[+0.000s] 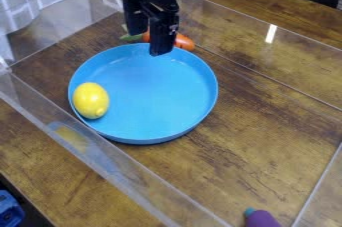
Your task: Move the carrot to the left side
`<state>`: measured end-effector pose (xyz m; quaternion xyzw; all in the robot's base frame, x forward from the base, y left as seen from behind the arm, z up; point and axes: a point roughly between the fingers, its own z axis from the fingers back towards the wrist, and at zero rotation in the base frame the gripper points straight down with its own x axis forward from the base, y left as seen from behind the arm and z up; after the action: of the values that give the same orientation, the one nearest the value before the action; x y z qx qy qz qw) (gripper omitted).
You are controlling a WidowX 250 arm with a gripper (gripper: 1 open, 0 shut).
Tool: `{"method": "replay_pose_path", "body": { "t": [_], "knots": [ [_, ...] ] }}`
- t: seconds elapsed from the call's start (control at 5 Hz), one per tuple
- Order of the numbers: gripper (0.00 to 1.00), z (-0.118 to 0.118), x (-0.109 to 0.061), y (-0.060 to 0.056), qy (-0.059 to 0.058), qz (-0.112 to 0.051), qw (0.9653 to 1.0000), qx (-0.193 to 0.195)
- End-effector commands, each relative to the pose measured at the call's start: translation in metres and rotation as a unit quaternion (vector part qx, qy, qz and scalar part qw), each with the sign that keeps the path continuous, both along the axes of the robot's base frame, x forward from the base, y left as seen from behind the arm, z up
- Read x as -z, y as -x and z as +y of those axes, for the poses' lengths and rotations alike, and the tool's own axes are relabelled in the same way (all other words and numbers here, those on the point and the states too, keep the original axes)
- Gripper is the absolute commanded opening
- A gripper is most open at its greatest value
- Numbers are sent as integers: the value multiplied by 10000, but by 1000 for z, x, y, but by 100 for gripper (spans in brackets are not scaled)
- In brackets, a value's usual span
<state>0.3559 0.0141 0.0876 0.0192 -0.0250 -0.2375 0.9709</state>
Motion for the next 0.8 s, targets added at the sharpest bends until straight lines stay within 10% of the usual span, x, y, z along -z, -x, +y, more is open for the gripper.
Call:
{"method": "replay_pose_path", "body": {
  "t": [0.0, 0.6],
  "knots": [
    [100, -7, -15, -16, -90, -414, 9975, 565],
    [100, -13, -4, -27, -245, -604, 9927, 1012]
  ]
}}
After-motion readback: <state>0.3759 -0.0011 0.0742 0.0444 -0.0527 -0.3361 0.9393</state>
